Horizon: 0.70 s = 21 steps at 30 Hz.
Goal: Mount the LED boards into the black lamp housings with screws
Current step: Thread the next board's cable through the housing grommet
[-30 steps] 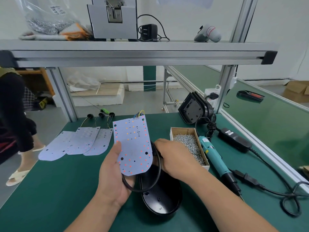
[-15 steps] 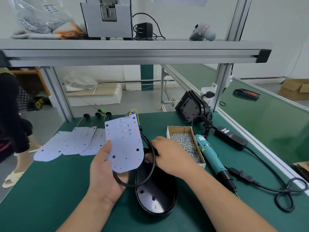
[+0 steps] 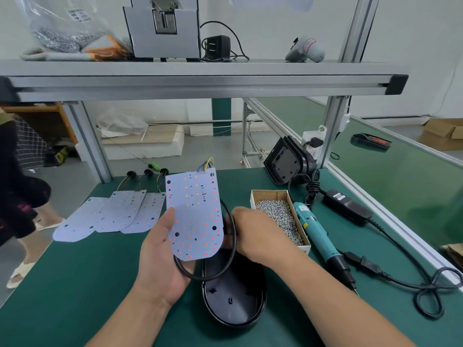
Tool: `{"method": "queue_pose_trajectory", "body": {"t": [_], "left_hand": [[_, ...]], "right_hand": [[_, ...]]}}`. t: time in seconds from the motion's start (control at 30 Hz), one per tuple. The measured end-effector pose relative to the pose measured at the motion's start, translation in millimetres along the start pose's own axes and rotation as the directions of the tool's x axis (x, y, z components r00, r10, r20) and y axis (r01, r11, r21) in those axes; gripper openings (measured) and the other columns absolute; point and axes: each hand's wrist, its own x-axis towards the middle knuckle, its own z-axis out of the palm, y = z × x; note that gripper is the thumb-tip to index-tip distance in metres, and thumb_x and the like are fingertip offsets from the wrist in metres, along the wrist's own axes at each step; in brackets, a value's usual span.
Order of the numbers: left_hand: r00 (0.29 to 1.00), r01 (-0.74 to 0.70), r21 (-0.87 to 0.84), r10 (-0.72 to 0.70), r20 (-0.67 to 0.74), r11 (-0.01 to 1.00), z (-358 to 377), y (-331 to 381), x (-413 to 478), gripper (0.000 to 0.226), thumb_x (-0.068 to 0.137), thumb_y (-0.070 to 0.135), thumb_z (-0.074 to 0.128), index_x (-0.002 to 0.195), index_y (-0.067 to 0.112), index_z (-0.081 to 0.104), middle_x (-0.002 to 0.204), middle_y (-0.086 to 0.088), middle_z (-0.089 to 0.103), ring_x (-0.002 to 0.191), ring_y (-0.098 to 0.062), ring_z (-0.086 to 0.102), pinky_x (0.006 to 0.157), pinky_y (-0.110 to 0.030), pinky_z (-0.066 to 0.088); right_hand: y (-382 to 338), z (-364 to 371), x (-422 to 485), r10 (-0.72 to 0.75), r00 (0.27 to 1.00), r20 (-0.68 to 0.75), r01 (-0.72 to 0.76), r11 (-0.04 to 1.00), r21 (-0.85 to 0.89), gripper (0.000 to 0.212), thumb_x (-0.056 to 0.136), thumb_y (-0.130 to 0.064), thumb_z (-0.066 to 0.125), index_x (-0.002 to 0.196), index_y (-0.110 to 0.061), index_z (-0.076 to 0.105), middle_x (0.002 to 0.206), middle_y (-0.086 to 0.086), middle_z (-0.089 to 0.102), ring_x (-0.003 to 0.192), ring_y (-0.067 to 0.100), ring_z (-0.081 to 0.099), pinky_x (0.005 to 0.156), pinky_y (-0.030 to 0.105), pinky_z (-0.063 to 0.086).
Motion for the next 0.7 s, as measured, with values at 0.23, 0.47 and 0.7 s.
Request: {"method": "queue_pose_trajectory", "body": {"t": [0.23, 0.47, 0.7], "left_hand": [[0.999, 0.018, -0.009, -0.018, 0.047, 1.0, 0.6, -3.6, -0.2, 0.047, 0.099, 0.043, 0.057, 0.126, 0.012, 0.078, 0.135, -0.019, 0.072, 0.109, -0.039, 0.076, 0.077, -0.05, 0.064], [0.994, 0.034, 0.047, -0.038, 0.101, 0.998, 0.4, -2.4, -2.2, 0.051, 0.103, 0.046, 0.053, 0.134, 0.011, 0.073, 0.141, -0.019, 0.068, 0.123, -0.038, 0.07, 0.087, -0.046, 0.064], [0.966, -0.123, 0.33, 0.037, 0.256, 0.936, 4.1, -1.8, -5.2, 0.048, 0.107, 0.041, 0.05, 0.147, 0.017, 0.061, 0.149, -0.015, 0.063, 0.139, -0.038, 0.058, 0.116, -0.059, 0.041]], "right_hand": [[4.1, -6.2, -3.8, -0.03, 0.999, 0.027, 0.022, 0.964, 0.266, 0.026, 0.101, -0.032, 0.067, 0.122, -0.023, 0.056, 0.107, -0.006, 0.074, 0.1, 0.025, 0.069, 0.092, 0.046, 0.055], [-1.5, -8.4, -6.6, -0.057, 0.997, 0.054, 0.055, 0.998, 0.042, 0.026, 0.1, -0.032, 0.06, 0.105, -0.023, 0.036, 0.094, 0.008, 0.068, 0.086, 0.039, 0.062, 0.076, 0.053, 0.053], [3.2, -20.6, -5.0, 0.099, 0.973, -0.207, -0.062, 0.982, 0.179, 0.023, 0.093, -0.027, 0.068, 0.11, -0.023, 0.052, 0.093, -0.002, 0.072, 0.089, 0.03, 0.065, 0.079, 0.047, 0.055]]}}
